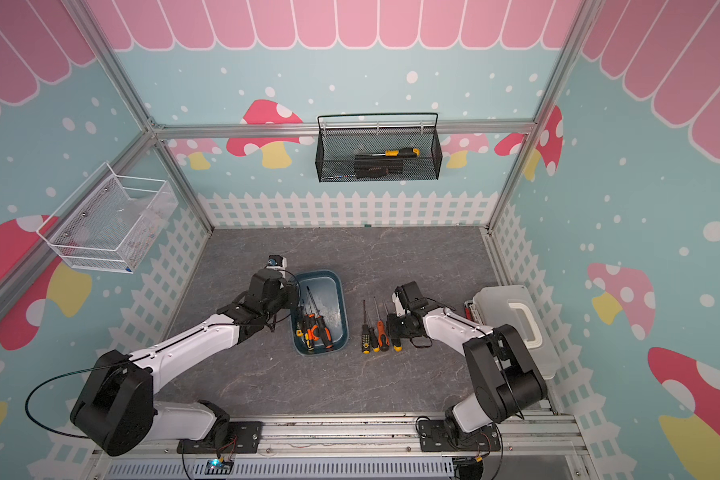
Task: Take out the screwdriver from the storage box
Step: Place the screwdriver at the center of the board.
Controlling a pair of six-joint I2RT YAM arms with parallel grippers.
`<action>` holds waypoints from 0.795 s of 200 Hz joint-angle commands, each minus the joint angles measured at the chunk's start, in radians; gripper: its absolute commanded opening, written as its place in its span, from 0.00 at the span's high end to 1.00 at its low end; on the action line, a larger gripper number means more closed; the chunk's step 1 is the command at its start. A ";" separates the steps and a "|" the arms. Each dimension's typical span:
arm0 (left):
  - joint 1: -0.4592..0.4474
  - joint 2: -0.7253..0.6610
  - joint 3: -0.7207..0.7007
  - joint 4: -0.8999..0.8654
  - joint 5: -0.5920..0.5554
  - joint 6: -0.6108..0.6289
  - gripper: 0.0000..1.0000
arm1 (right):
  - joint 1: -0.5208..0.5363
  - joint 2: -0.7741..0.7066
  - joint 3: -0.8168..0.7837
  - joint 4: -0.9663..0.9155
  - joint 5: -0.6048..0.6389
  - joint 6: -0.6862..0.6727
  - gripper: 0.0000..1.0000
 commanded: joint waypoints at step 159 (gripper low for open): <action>-0.025 -0.015 0.026 0.018 -0.017 -0.004 1.00 | 0.414 -0.101 0.408 -0.238 0.181 0.028 0.57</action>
